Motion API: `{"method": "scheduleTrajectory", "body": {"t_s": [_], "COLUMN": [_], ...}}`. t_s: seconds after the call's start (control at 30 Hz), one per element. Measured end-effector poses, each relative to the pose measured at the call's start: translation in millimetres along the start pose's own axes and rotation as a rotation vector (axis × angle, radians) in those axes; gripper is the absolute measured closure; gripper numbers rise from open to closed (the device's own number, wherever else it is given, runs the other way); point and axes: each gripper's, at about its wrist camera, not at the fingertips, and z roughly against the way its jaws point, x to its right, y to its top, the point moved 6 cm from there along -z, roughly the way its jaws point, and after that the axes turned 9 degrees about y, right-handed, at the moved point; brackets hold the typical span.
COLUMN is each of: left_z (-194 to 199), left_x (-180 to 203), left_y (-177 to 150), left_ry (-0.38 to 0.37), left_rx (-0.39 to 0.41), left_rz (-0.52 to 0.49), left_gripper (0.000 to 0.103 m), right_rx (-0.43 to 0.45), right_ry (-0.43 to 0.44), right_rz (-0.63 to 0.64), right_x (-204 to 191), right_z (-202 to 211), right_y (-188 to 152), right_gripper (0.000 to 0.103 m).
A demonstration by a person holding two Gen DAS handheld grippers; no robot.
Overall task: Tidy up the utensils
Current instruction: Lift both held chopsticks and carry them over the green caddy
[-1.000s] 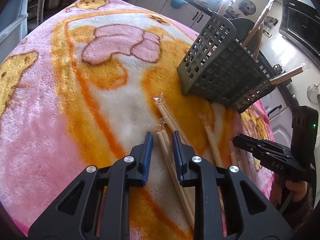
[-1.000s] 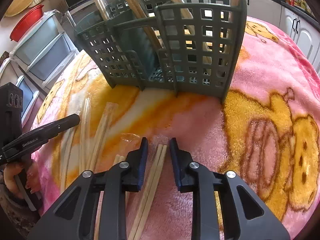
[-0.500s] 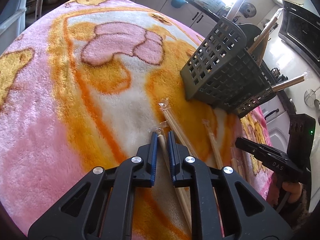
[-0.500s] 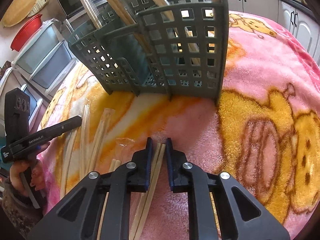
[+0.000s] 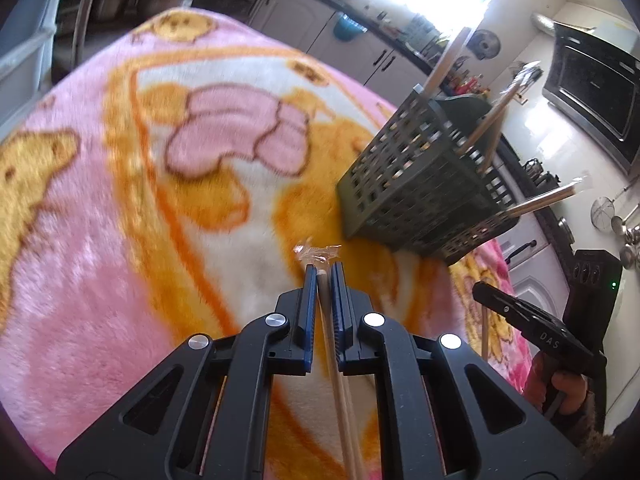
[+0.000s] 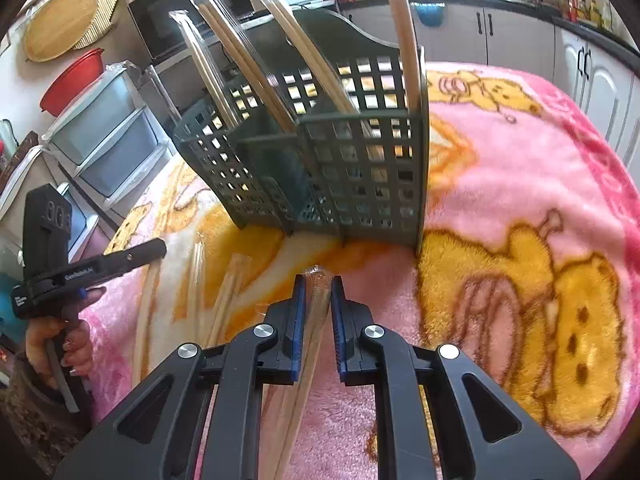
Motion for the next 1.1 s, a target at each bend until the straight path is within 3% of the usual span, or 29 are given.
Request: {"method": "scheduleTrajectory", "body": {"t_s": [0.57,0.73,0.77,1.1], "left_z": [61.2,71.9,73.9,87.3], "left_x": [55.7,75.4,79.8,112.8], "left_y": [32.8,41.9,43.8,62.0], "left_ry": [-0.079,-0.106,-0.111,-0.162], "left_rx": [0.173,0.212,0.22,0.275], "left_rz": [-0.089,-0.122,-0.129,-0.174], "left_gripper": [0.099,0.099,0.099,0.099], "right_rx": [0.179,0.229,0.238,0.331], "right_ry": [0.002,0.014,0.017,0.019], "right_rz": [0.172,0.194,0.195,0.229], "right_x": [-49.1,-57.9,-59.1,-70.0], "right_z": [45.1,60.2,62.9,89.5], "right_y": [28.4,38.0,40.0,58.8], "right_gripper": [0.093,0.093,0.099,0.098]}}
